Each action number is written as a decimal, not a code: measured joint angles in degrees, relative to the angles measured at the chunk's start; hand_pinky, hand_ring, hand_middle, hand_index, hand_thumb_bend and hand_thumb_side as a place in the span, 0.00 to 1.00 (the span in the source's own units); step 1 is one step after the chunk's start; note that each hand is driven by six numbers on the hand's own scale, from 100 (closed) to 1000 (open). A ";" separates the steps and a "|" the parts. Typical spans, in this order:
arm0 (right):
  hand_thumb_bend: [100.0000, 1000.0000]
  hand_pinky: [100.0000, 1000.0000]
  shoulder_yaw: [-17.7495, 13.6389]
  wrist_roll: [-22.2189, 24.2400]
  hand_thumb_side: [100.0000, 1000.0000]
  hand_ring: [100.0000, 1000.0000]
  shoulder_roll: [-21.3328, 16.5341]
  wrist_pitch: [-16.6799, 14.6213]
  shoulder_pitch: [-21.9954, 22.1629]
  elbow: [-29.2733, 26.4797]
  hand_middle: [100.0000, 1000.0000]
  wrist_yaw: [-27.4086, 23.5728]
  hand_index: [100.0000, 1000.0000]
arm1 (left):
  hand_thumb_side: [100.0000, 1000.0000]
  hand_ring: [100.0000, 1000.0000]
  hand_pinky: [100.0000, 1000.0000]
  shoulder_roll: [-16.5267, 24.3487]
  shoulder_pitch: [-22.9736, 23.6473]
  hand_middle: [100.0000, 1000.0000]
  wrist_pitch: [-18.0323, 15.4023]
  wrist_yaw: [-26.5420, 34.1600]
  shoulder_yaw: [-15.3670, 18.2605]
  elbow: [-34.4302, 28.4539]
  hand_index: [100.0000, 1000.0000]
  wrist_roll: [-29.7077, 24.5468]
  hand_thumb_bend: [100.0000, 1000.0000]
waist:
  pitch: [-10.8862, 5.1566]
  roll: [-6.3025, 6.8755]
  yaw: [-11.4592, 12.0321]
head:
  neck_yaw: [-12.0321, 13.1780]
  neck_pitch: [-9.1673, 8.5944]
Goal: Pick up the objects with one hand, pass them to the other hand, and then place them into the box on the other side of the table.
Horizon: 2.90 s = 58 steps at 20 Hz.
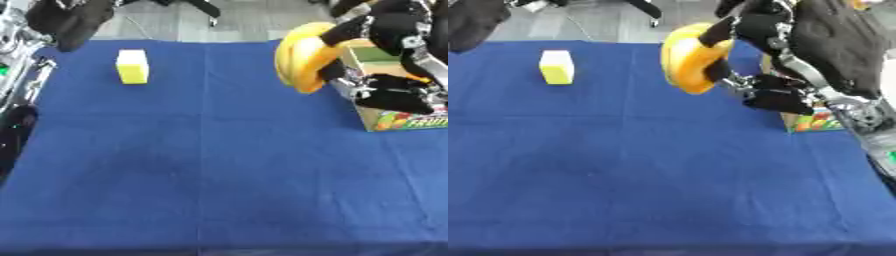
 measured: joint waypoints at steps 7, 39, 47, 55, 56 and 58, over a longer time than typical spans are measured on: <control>0.00 0.60 -6.35 -2.29 0.00 0.54 -2.34 9.64 5.59 0.54 0.00 1.16 0.31 | 0.63 0.59 0.74 -1.34 6.03 0.56 0.65 0.15 2.68 0.02 0.69 3.66 0.40 | 0.00 0.00 0.13 | -3.42 0.00; 0.55 0.84 -15.07 10.16 0.43 0.88 2.01 12.69 -1.96 51.23 0.46 -0.95 0.86 | 0.64 0.58 0.74 -6.61 14.87 0.55 1.03 2.24 5.46 1.09 0.69 5.85 0.40 | 0.00 1.27 2.52 | -6.83 0.02; 0.43 0.84 -16.17 4.83 0.22 0.87 0.09 15.29 3.67 28.68 0.51 -5.10 0.84 | 0.63 0.59 0.74 -5.07 12.97 0.56 -0.15 -0.79 7.03 2.59 0.70 7.00 0.40 | 0.00 1.45 1.90 | 1.94 0.02; 0.37 0.78 -16.07 4.47 0.20 0.82 -0.28 16.41 9.36 9.89 0.42 -10.67 0.81 | 0.58 0.61 0.74 -1.51 9.12 0.58 -1.92 -9.04 7.71 7.67 0.71 7.36 0.38 | 0.00 1.57 1.44 | 11.40 0.02; 0.36 0.77 -15.91 4.59 0.20 0.81 -0.24 16.38 9.94 8.14 0.41 -11.40 0.80 | 0.57 0.61 0.74 -0.91 8.45 0.58 -2.17 -10.89 7.70 8.69 0.71 7.28 0.38 | 0.00 1.57 1.33 | 12.22 0.02; 0.36 0.76 -15.36 5.12 0.20 0.80 0.10 16.16 10.99 4.82 0.40 -13.14 0.80 | 0.57 0.62 0.74 0.28 6.62 0.59 -2.81 -15.37 7.54 10.98 0.72 7.00 0.37 | 0.00 1.57 0.96 | 13.69 0.02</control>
